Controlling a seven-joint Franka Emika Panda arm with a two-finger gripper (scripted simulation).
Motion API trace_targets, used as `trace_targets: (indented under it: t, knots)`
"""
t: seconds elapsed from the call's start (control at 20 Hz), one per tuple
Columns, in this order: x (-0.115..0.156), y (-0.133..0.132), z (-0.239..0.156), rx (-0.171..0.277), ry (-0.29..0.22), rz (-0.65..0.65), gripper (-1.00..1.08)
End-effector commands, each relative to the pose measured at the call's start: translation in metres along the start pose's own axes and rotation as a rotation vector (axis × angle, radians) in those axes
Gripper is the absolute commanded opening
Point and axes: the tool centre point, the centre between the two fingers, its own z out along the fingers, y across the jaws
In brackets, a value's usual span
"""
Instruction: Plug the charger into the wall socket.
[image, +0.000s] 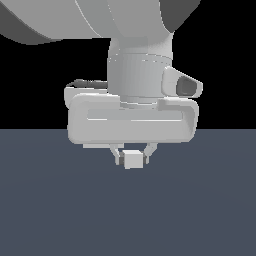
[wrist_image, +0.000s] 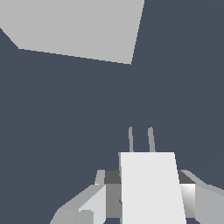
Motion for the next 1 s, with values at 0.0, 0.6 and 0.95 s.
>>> trace_targets:
  t: [0.0,0.6,0.95]
  knots:
    - [0.006,-0.009,-0.006,-0.007,0.002,0.023,-1.0]
    - [0.029,-0.044,-0.029,-0.038,0.002,0.11,-1.0]
    - [0.039,-0.058,-0.037,-0.052,0.0,0.145,-1.0]
